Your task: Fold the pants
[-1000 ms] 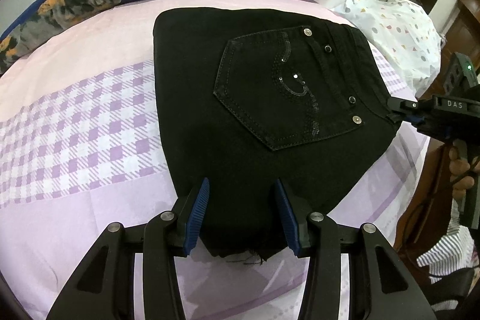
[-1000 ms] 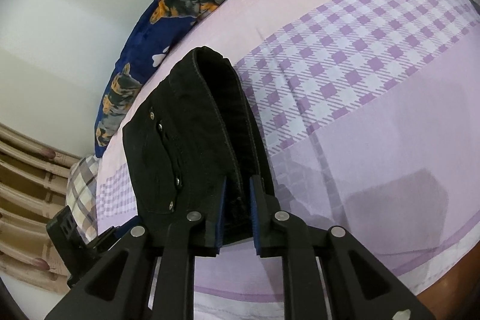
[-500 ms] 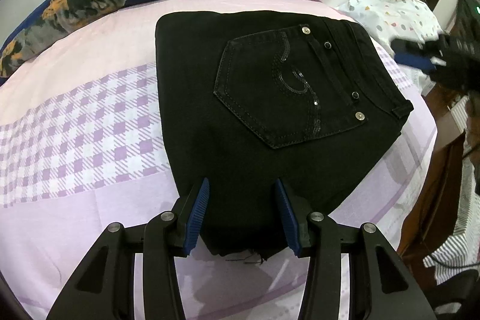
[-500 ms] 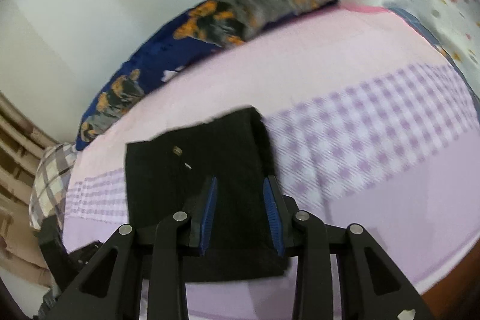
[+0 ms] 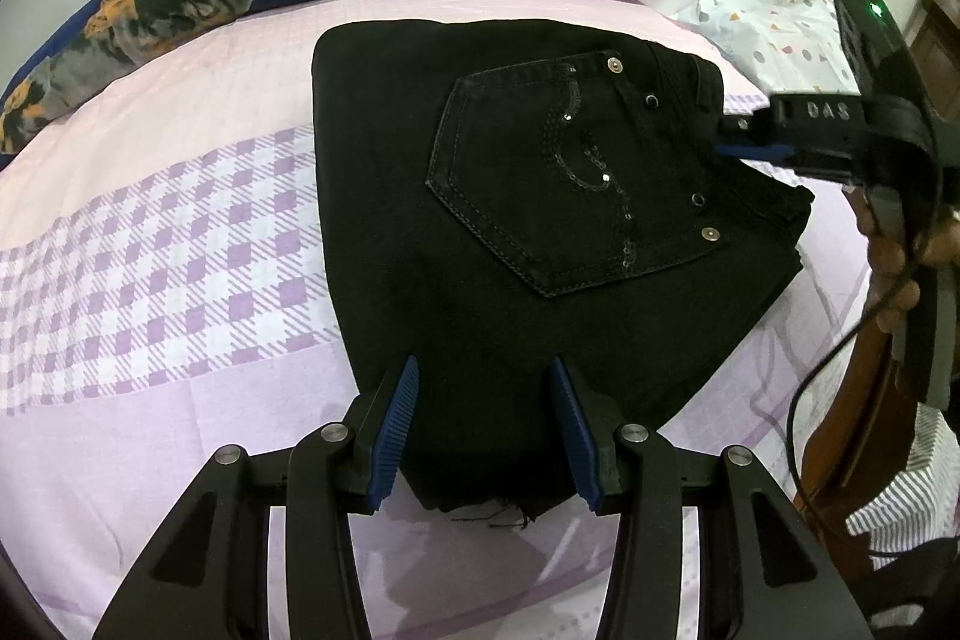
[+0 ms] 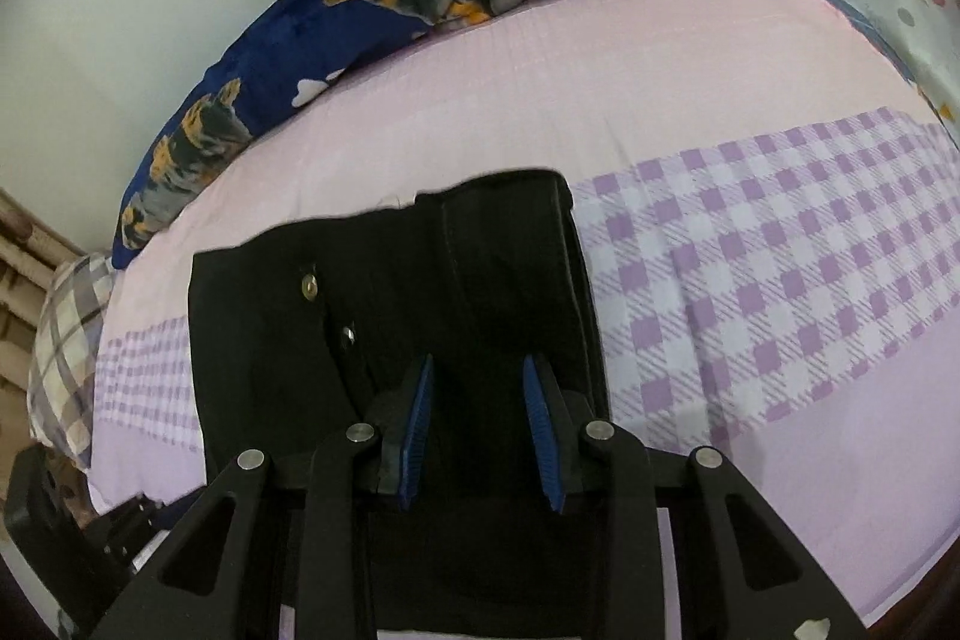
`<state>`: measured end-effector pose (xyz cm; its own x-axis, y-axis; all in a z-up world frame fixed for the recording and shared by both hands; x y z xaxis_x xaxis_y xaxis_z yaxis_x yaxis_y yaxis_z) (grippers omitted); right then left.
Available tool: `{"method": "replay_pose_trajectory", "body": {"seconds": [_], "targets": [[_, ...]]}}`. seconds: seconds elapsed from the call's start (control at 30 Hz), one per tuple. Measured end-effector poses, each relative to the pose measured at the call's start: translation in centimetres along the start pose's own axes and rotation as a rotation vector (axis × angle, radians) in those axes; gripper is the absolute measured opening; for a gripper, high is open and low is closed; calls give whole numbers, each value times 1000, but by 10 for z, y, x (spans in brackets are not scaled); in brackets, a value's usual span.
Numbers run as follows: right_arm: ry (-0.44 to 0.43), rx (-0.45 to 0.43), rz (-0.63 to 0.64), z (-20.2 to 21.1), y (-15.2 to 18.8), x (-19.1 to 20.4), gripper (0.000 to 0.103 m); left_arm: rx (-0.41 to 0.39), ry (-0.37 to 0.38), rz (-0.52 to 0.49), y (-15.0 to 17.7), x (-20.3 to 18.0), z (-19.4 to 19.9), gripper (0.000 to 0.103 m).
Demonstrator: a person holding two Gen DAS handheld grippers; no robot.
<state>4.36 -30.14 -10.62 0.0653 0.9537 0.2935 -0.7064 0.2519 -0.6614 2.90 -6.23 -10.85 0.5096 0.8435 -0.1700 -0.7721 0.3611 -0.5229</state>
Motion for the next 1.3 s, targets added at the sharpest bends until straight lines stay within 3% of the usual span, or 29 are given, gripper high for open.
{"method": "replay_pose_trajectory", "body": {"seconds": [0.37, 0.57, 0.7, 0.83, 0.87, 1.03, 1.3], "targets": [[-39, -4, 1, 21, 28, -7, 29, -31, -61, -5, -3, 1, 7, 52], [-108, 23, -40, 21, 21, -15, 31, -62, 74, 192, -14, 48, 24, 53], [-139, 18, -52, 28, 19, -20, 34, -9, 100, 309, -16, 79, 18, 53], [-125, 13, -47, 32, 15, -28, 41, 44, 141, 328, -16, 85, 3, 53], [-115, 18, -45, 31, 13, -30, 48, 57, 154, 333, -16, 84, -1, 53], [-119, 81, -39, 16, 9, -44, 49, 104, 226, 350, -17, 77, -15, 53], [-346, 158, -124, -4, 6, -76, 56, 147, 381, 441, -26, 88, -28, 54]]}}
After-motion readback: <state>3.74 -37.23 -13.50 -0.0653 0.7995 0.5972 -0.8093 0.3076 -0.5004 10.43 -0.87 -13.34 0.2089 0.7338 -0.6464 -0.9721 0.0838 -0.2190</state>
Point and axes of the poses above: each gripper's, at about its wrist camera, not at the fingertips, and z roughly against the way its jaws point, x to its left, y to its underside, the point moved 1 cm from there along -z, roughly the way its jaws point, and after that the axes turned 2 degrees about z, right-handed, at the moved point
